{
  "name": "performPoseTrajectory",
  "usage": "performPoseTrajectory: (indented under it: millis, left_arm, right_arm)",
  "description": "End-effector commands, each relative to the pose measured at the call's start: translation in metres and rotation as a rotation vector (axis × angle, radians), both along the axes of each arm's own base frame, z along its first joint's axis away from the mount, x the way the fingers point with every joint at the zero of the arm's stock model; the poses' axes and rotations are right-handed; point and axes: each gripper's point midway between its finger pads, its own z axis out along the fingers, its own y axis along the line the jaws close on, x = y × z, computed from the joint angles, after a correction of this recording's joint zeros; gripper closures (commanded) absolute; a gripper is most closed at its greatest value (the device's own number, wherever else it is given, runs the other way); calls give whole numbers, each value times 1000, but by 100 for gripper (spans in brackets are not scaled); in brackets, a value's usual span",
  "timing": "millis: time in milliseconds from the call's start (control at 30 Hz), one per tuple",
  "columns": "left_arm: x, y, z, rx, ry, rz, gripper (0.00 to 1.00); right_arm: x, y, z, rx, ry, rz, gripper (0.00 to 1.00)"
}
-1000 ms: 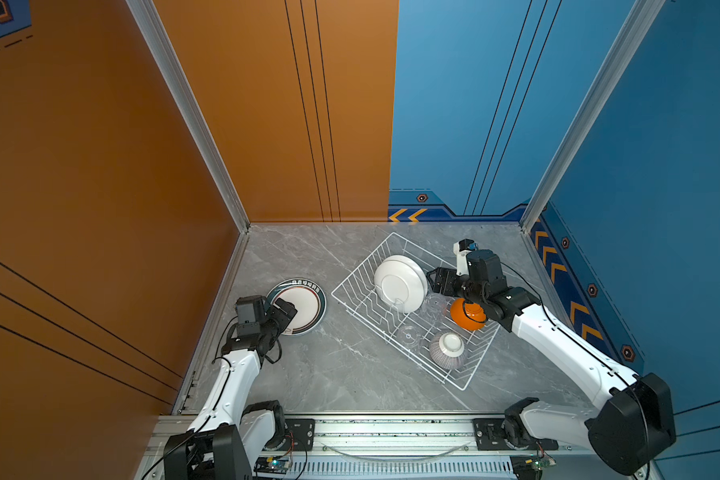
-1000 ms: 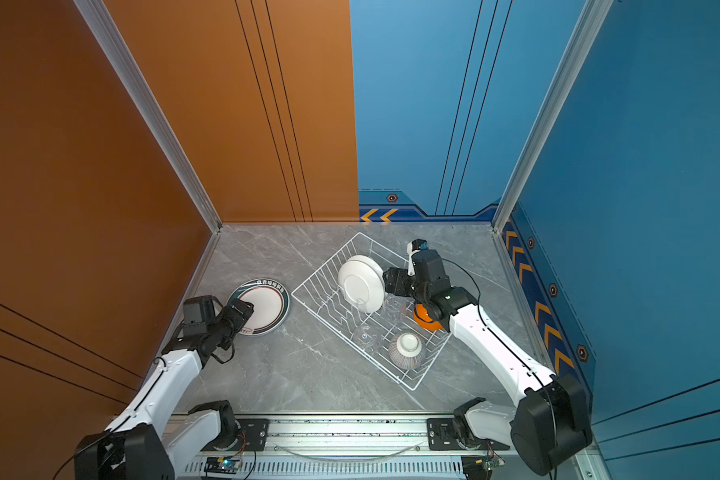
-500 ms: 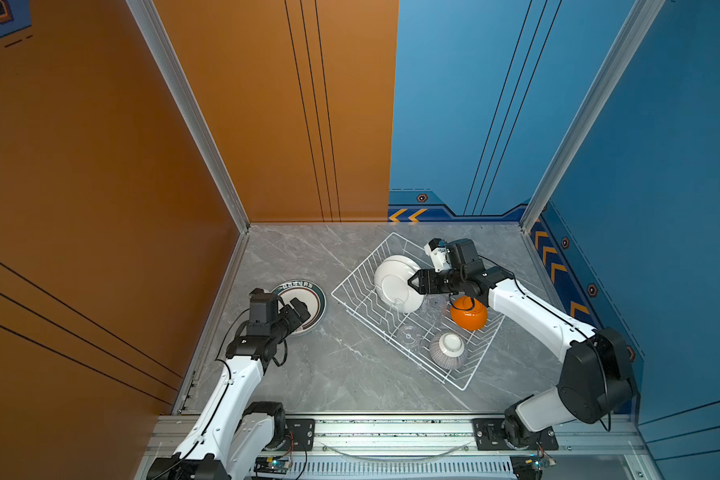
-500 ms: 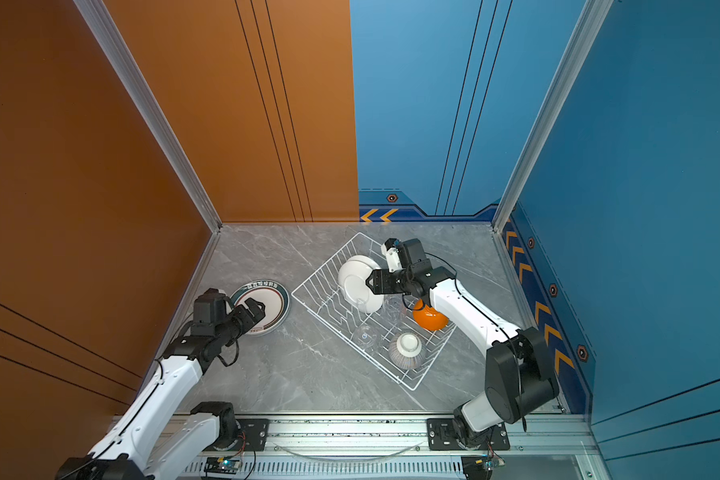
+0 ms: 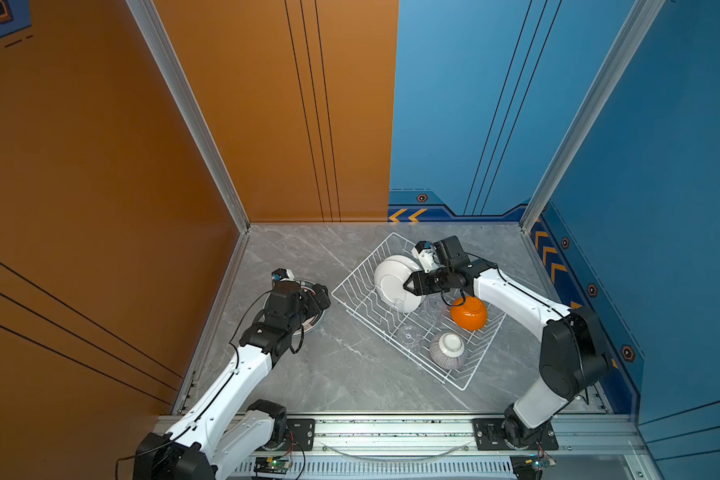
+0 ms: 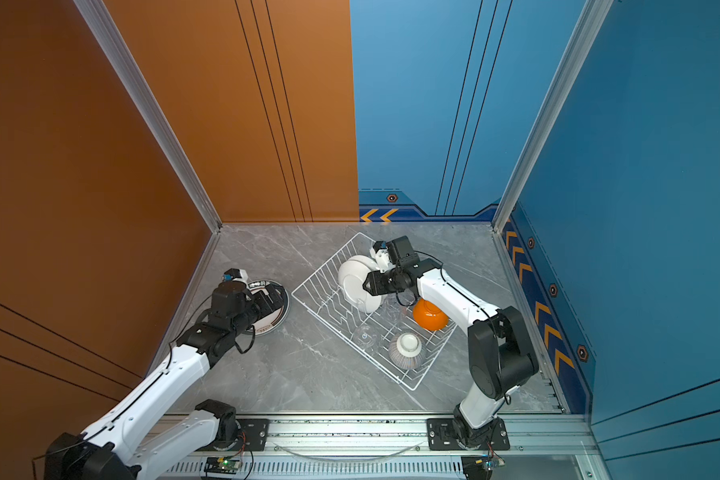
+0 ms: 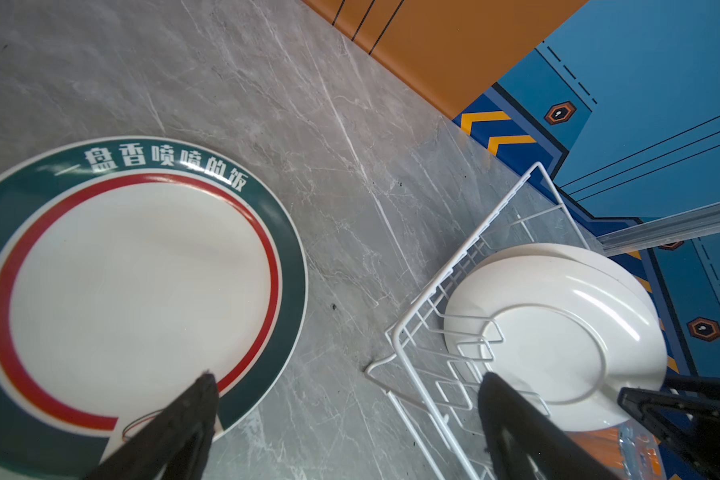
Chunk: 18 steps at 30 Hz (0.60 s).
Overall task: Unload the mixed dishes from the dish rack
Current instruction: 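Move the right gripper to the next white plate and grasp its rim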
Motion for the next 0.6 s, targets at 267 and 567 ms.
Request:
performPoseTrajectory:
  millis: [267, 567]
  left_arm:
    - [24, -16, 12, 14, -64, -37, 2]
    - [29, -22, 12, 7, -73, -51, 2]
  right_arm:
    - [11, 18, 0, -43, 3, 12, 73]
    - [20, 20, 9, -42, -26, -9, 96]
